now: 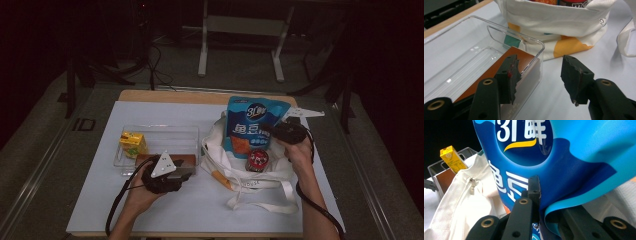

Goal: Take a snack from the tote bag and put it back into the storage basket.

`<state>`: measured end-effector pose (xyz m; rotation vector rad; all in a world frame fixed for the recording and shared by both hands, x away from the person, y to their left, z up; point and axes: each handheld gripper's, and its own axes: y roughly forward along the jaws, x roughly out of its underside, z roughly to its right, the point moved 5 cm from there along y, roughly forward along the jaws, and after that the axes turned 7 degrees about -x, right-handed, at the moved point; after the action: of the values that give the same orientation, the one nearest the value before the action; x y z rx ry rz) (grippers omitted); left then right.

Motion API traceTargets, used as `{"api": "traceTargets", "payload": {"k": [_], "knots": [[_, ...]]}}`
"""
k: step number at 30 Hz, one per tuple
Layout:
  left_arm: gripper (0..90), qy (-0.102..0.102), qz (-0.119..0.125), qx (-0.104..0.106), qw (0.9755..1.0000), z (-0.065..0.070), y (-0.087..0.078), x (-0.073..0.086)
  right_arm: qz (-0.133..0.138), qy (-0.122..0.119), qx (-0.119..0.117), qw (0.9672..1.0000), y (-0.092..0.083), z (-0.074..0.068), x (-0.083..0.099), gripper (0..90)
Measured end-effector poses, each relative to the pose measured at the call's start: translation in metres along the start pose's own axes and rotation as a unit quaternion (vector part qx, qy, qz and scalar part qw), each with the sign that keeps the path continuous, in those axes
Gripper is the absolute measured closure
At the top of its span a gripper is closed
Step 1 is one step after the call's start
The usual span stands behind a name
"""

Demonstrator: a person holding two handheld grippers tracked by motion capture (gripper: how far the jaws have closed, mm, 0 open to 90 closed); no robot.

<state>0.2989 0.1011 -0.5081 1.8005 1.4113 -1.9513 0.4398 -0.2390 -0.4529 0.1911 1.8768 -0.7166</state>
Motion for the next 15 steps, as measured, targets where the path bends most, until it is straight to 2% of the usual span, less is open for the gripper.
{"api": "traceTargets", "payload": {"k": [15], "knots": [[58.3,0.021,0.015,0.012,0.9996,0.012,0.001,0.004,0.007,0.014,0.005,0.9999,-0.001,0.003,0.001,85.8]]}}
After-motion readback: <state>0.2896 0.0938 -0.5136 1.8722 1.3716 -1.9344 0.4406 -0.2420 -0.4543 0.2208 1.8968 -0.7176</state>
